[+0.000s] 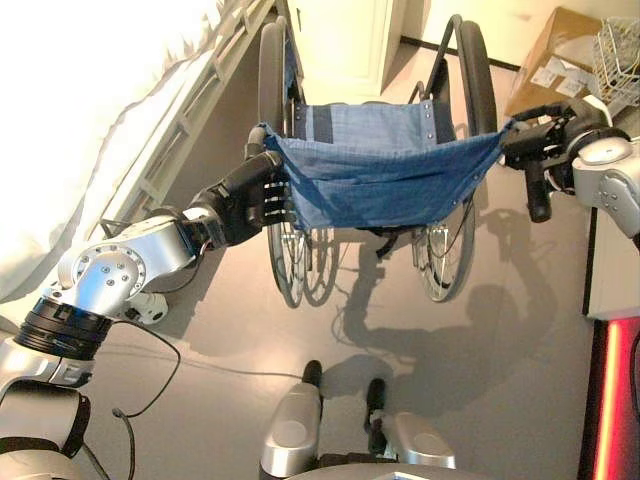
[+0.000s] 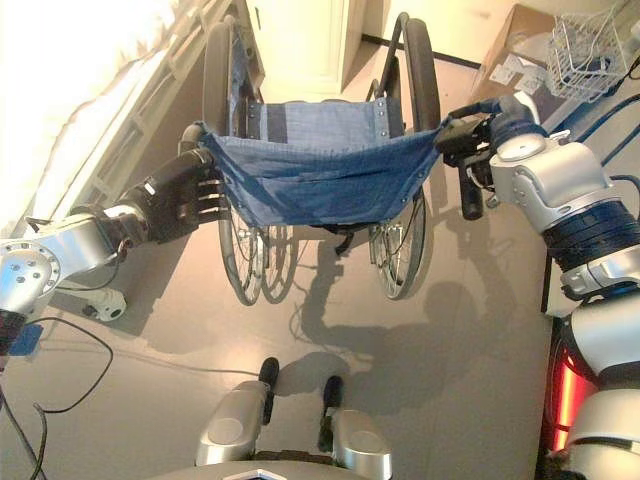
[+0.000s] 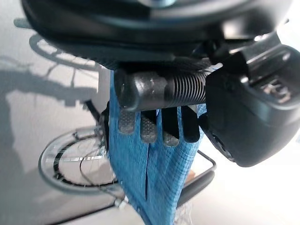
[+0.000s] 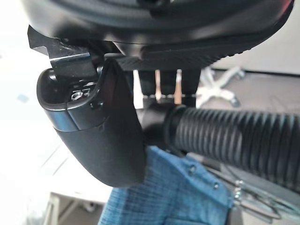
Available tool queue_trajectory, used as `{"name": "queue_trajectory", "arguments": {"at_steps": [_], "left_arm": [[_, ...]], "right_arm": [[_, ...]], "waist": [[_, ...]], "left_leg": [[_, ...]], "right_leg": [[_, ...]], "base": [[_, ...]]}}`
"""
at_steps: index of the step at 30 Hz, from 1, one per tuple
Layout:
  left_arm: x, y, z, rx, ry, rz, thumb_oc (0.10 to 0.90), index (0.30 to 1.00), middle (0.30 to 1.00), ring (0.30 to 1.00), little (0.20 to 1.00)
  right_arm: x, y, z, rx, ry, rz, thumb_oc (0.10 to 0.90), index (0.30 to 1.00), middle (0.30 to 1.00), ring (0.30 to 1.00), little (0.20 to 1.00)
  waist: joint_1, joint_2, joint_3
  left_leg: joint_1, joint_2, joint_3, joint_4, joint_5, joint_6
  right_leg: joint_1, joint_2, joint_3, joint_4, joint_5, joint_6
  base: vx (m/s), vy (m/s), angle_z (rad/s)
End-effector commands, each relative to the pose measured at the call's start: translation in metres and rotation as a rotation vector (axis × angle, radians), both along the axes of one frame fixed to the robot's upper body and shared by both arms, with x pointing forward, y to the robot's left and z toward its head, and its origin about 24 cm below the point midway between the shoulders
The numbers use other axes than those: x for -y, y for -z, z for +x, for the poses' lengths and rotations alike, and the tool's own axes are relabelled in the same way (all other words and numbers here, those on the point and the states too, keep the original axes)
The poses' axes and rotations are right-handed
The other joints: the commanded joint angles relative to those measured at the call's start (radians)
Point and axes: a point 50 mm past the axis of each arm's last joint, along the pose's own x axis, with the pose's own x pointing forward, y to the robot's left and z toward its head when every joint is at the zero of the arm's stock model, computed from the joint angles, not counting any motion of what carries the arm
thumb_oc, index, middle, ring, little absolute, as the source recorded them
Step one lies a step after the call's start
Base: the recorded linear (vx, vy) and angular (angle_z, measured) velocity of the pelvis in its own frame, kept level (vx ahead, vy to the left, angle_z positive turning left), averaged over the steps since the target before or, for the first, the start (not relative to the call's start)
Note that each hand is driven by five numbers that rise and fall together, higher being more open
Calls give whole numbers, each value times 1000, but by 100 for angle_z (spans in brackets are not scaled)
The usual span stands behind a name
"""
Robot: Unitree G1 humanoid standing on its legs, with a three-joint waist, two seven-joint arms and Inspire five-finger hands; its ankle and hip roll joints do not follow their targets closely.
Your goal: Push the wheelchair next to the bed
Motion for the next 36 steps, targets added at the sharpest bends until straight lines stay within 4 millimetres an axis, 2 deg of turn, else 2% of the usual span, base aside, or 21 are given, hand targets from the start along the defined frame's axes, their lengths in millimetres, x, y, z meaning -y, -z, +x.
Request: {"name": "queue_trajectory", "arguments": {"at_steps": [1,3,4,5,6,7,8,10,11,14,16,17,18,20,22,23,25,26,28,31,36], "left_arm": [[15,-27,-12,174,112,-125,400,300,300,300,300],[16,-26,-12,165,113,-129,400,300,300,300,300],[18,-24,-12,158,114,-130,400,300,300,300,300],[25,-21,-11,152,131,-126,400,300,300,300,300],[29,-20,-9,154,141,-126,400,300,300,300,300],[29,-20,-9,154,142,-126,400,300,300,300,300],[32,-18,-8,170,149,-122,400,300,300,300,300],[34,-20,-7,183,154,-120,400,300,300,300,300],[34,-22,-6,184,146,-120,400,300,300,300,300],[34,-28,-1,184,113,-132,400,300,300,300,300],[34,-33,-1,180,108,-134,400,300,300,300,300],[33,-36,0,178,107,-132,400,300,300,300,300],[30,-37,1,179,116,-119,400,300,300,300,300],[27,-37,1,175,121,-108,400,300,300,300,300],[24,-38,-1,173,123,-108,400,300,300,300,300],[23,-42,-2,178,126,-111,400,300,300,300,300],[25,-48,-3,194,125,-118,400,300,300,300,300],[29,-59,-2,236,119,-132,400,300,300,300,300],[34,-69,-1,271,116,-156,400,300,300,300,300],[38,-82,2,291,109,-181,400,300,300,300,300],[31,-86,4,272,85,-188,400,300,300,300,300]], "right_arm": [[-103,-36,-2,224,-449,106,400,300,300,300,300],[-105,-32,-1,217,-455,96,400,300,300,300,300],[-106,-31,1,213,-458,87,400,300,300,300,300],[-105,-26,4,220,-449,81,400,300,300,300,300],[-102,-24,5,226,-443,73,400,300,300,300,300],[-101,-24,5,226,-442,73,400,300,300,300,300],[-97,-22,6,240,-437,73,400,300,300,300,300],[-94,-21,7,242,-425,86,400,300,300,300,300],[-96,-21,8,236,-427,93,400,300,300,300,300],[-95,-19,12,208,-422,73,400,300,300,300,300],[-92,-19,14,212,-407,87,400,300,300,300,300],[-88,-23,15,225,-393,104,400,300,300,300,300],[-83,-27,15,242,-377,112,400,300,300,300,300],[-78,-32,14,247,-369,118,400,300,300,300,300],[-76,-34,13,244,-368,126,400,300,300,300,300],[-73,-36,12,242,-363,128,400,300,300,300,300],[-68,-38,10,242,-359,117,400,300,300,300,300],[-63,-43,8,263,-359,95,400,300,300,300,300],[-58,-48,8,287,-353,76,400,300,300,300,300],[-55,-55,8,297,-348,62,400,300,300,300,300],[-54,-67,5,300,-361,56,400,300,300,300,300]], "waist": [[84,-58,-188],[94,-51,-190],[102,-41,-191],[112,-18,-192],[121,-5,-190],[122,-6,-190],[134,11,-183],[146,13,-174],[151,6,-179],[161,-8,-202],[168,-17,-213],[171,-24,-220],[173,-21,-216],[167,-13,-209],[160,-14,-209],[151,-15,-213],[143,-16,-211],[126,-12,-191],[105,-3,-167],[89,7,-143],[85,-11,-150]], "left_leg": [[-75,88,54,211,12,49],[-74,52,51,169,9,53],[-70,23,70,107,15,53],[-91,-16,173,-13,48,50],[-117,-44,203,-64,81,48],[-115,-46,203,-68,83,49],[-150,-62,242,-122,126,45],[-176,-86,244,-115,145,47],[-159,-104,234,-135,102,66],[-137,-130,246,-132,38,105],[-133,-145,235,-130,14,121],[-131,-156,232,-124,-11,141],[-122,-152,225,-125,-25,161],[-107,-146,203,-123,-32,171],[-95,-149,182,-119,-34,170],[-102,-151,161,-102,-32,155],[-126,-155,139,-62,-20,131],[-141,-160,114,-40,-17,116],[-148,-158,85,-33,-11,104],[-159,-140,62,-9,-1,82],[-126,-134,22,-53,-14,74]], "right_leg": [[-43,14,2,29,39,-20],[-28,19,8,22,36,-15],[-13,28,5,13,32,-13],[15,49,-29,-9,22,-16],[29,62,-47,-16,18,-16],[29,61,-47,-16,17,-15],[49,84,-61,-22,5,-23],[66,94,-73,-20,-13,-33],[66,91,-65,-17,-16,-28],[75,102,-70,19,-56,-31],[76,108,-65,34,-73,-30],[62,118,-67,84,-100,-32],[16,114,-84,217,-98,-23],[-37,106,-65,345,-74,1],[-55,100,-36,360,-58,13],[-51,87,-8,276,-64,9],[-34,56,7,169,-60,5],[-42,6,24,76,-4,16],[-62,-27,53,23,48,27],[-68,-30,67,13,53,23],[-55,-33,47,-46,85,31]], "base": [[200,-48,32],[154,27,21],[269,41,2],[323,40,7],[251,24,12],[210,8,21],[141,-1,13],[257,11,-13],[260,38,-44],[242,54,-35],[207,22,61],[218,10,67],[177,9,24],[205,25,-20],[217,-10,39],[208,-48,66],[84,-66,57],[-37,-59,44],[-88,-57,32],[5,-76,30],[51,-114,23]]}}
